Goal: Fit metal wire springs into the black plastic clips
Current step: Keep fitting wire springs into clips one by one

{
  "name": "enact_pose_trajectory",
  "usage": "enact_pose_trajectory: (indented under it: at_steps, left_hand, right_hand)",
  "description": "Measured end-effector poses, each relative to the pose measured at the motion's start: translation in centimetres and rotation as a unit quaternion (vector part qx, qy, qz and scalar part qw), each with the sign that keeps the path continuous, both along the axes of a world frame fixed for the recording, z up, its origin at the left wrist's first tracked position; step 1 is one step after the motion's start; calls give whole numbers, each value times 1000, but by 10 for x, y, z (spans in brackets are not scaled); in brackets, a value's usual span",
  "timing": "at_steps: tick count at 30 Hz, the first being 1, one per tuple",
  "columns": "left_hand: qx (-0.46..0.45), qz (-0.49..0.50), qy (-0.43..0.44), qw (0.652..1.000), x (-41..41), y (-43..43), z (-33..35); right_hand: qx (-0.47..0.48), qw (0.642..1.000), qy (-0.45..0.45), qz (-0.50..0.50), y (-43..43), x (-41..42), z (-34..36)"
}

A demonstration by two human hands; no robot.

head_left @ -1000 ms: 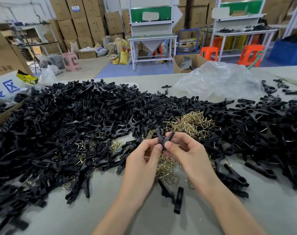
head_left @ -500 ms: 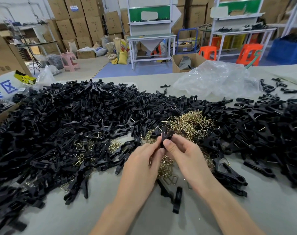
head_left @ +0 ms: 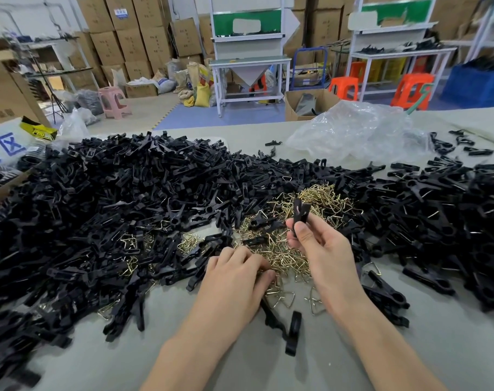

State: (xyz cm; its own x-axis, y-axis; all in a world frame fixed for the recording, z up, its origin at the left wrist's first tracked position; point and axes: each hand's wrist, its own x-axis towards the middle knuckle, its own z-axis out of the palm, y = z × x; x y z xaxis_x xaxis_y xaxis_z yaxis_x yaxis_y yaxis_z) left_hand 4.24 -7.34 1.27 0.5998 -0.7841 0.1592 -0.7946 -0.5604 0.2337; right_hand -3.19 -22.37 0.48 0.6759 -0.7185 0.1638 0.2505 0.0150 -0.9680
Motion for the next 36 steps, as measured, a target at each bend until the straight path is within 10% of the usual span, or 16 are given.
enact_pose_trajectory:
  at_steps: [12,22,36]
  left_hand:
    - [-149,-10,40,988,4,2,-2]
    - [-423,98,262,862,9,-1,9]
    - [-429,76,326,839,10,0,14]
  right_hand:
    - [-49,998,41,-2,1,1,-1]
    - [-126,988,85,34,9,-3,5]
    - [-287,949,112,63,19,-3,-4]
